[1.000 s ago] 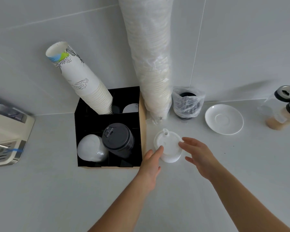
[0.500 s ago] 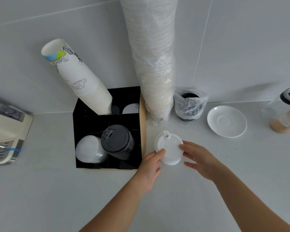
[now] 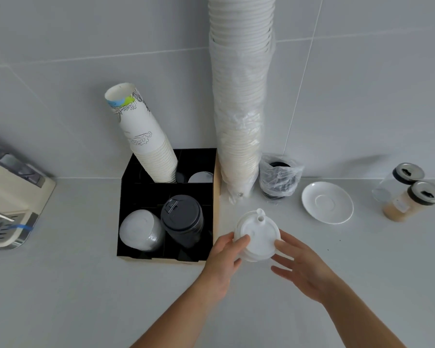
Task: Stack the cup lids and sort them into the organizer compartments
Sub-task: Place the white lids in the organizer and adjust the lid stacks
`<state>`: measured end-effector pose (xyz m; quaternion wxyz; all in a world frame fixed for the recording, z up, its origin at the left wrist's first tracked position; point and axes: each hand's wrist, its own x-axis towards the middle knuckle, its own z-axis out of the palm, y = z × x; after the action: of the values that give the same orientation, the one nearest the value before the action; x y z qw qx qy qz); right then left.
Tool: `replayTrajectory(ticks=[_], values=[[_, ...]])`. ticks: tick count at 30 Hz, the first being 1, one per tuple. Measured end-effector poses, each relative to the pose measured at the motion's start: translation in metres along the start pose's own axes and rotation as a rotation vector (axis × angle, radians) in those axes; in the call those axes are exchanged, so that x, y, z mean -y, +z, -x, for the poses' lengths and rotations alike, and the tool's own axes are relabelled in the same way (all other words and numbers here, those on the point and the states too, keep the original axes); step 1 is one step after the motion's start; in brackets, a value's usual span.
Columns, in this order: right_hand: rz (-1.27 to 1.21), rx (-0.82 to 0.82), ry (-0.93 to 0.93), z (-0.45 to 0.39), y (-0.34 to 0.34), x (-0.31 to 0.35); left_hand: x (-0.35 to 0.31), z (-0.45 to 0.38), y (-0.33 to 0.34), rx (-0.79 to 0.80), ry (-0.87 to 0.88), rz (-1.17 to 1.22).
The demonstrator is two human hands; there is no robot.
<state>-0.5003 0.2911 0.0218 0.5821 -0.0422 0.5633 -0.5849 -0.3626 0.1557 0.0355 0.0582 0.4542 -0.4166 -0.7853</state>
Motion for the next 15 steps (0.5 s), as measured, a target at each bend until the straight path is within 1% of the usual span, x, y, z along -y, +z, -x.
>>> replayTrajectory(ticks=[7,15], values=[[0.069,0.073,-0.185,0.035,0.030,0.018,-0.017,0.047,-0.002,-0.015,0.189,-0.050],[0.137,0.177,-0.285,0.057,0.062,0.053,-0.060,0.090,-0.017,0.009,0.347,-0.081]])
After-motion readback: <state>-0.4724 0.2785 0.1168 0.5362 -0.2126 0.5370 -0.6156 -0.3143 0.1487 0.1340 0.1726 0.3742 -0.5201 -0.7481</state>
